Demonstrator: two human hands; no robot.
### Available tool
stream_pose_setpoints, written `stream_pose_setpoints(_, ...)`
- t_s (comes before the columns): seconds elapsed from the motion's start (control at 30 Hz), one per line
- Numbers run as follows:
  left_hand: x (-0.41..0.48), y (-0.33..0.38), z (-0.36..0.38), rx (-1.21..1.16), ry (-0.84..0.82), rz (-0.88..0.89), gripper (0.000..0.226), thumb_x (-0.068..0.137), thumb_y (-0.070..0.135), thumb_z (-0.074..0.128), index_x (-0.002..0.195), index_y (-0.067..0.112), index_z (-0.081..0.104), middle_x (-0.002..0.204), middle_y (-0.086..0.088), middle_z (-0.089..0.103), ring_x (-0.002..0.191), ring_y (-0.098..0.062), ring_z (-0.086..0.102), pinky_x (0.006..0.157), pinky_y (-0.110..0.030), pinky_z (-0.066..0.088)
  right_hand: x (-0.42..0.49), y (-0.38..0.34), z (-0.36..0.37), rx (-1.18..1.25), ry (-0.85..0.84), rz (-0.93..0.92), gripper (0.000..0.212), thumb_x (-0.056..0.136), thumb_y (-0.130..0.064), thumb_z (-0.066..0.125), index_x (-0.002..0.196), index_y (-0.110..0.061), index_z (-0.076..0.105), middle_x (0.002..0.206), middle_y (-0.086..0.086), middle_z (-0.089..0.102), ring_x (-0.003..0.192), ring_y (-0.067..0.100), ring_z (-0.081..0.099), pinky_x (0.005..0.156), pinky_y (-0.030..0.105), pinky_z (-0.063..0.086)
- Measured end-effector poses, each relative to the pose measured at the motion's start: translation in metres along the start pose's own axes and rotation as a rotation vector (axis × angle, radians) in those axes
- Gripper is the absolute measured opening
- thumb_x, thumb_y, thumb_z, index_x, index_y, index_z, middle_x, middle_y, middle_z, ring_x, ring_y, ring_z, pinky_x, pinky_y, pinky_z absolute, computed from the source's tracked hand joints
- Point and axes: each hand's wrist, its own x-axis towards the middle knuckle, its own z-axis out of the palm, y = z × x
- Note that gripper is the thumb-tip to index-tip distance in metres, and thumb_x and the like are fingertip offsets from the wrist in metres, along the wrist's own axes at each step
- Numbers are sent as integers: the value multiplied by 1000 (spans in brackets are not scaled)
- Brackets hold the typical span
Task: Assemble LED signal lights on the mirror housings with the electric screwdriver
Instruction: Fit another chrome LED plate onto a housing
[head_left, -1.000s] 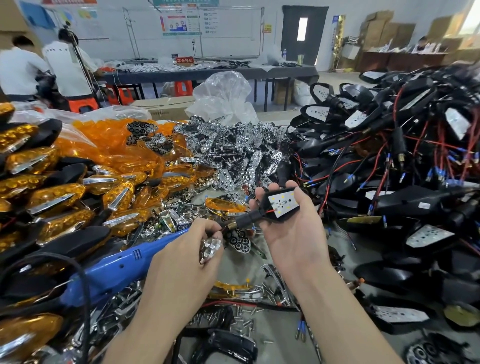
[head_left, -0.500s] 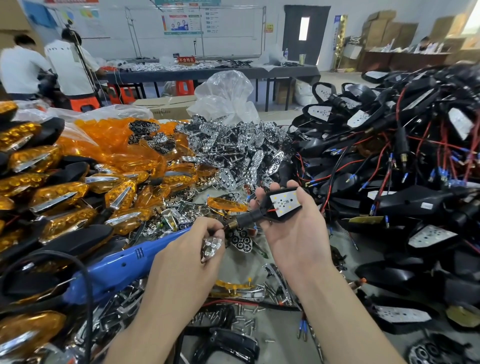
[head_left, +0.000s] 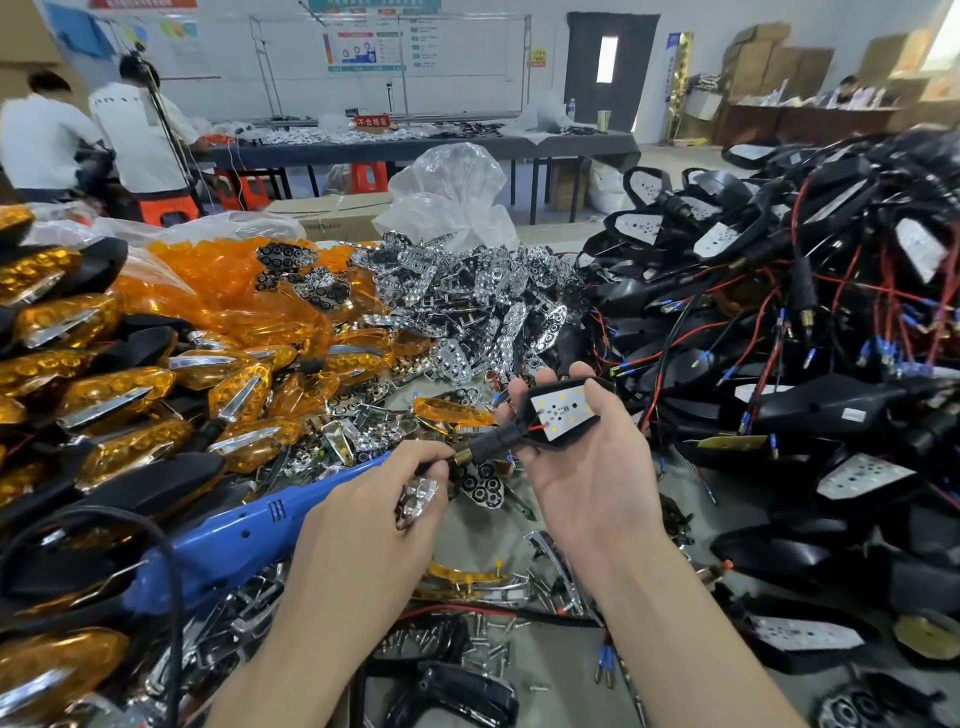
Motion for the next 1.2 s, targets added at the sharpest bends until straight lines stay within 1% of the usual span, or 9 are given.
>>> stream_pose_setpoints(0.1,0,-1,-1,8,-12,-6,18,93,50,42,101,45,58,63,21,61,48,-2,54,41,-18,35,0,0,1,4,-1,-2,21,107,-18,41,100,-14,60,86,9,68,81,31,71,82,45,56)
stream_pose_setpoints(0.3,0,-1,-1,-4,-20,-12,20,92,53,40,101,46,57,69,23,62,48,-3,54,45,-18,39,-1,0,2,13,2,-3,20,107,-17,41,101,-14,60,85,9,68,80,31,71,80,44,57)
stream_pose_setpoints(0.4,0,-1,-2,6,-17,-6,27,90,58,34,100,47,56,63,20,61,47,-4,53,42,-19,37,-1,0,1,17,8,-2,20,107,-17,41,102,-14,60,85,8,68,81,32,72,79,44,57)
stream_pose_setpoints(0.57,0,-1,-3,29,-23,-8,16,93,50,43,100,46,56,61,20,60,44,-6,51,41,-19,34,0,1,0,24,18,3,20,107,-17,41,102,-14,60,85,8,68,82,31,72,77,42,61)
stream_pose_setpoints(0.67,0,-1,-3,45,-26,-10,17,93,49,43,101,45,57,58,19,59,45,-6,53,40,-18,28,0,1,0,15,16,3,20,108,-17,40,102,-14,59,84,8,68,81,31,72,76,41,61)
stream_pose_setpoints(0.8,1,-1,-2,45,-30,-14,17,93,48,43,100,44,58,58,19,58,47,-7,53,41,-17,28,0,1,1,14,23,5,19,107,-16,41,102,-14,59,85,8,69,82,31,73,78,44,60)
stream_pose_setpoints(0.97,2,-1,-2,54,-35,-18,15,93,49,42,99,45,56,72,27,61,46,-4,53,39,-18,29,-1,0,1,10,19,2,19,106,-15,40,102,-14,59,85,8,68,81,31,71,82,44,58)
stream_pose_setpoints(1.07,1,-1,-2,51,-25,-17,15,93,48,43,99,46,56,59,20,58,46,-4,53,39,-19,29,-1,-1,2,17,17,2,19,106,-14,40,103,-14,59,85,8,68,81,31,71,80,44,58)
stream_pose_setpoints(1.2,1,-2,0,48,-13,-4,13,93,47,43,98,46,55,58,20,58,46,-2,53,39,-18,29,-2,-1,1,20,15,4,20,106,-15,39,103,-14,59,85,8,69,81,31,72,77,43,60)
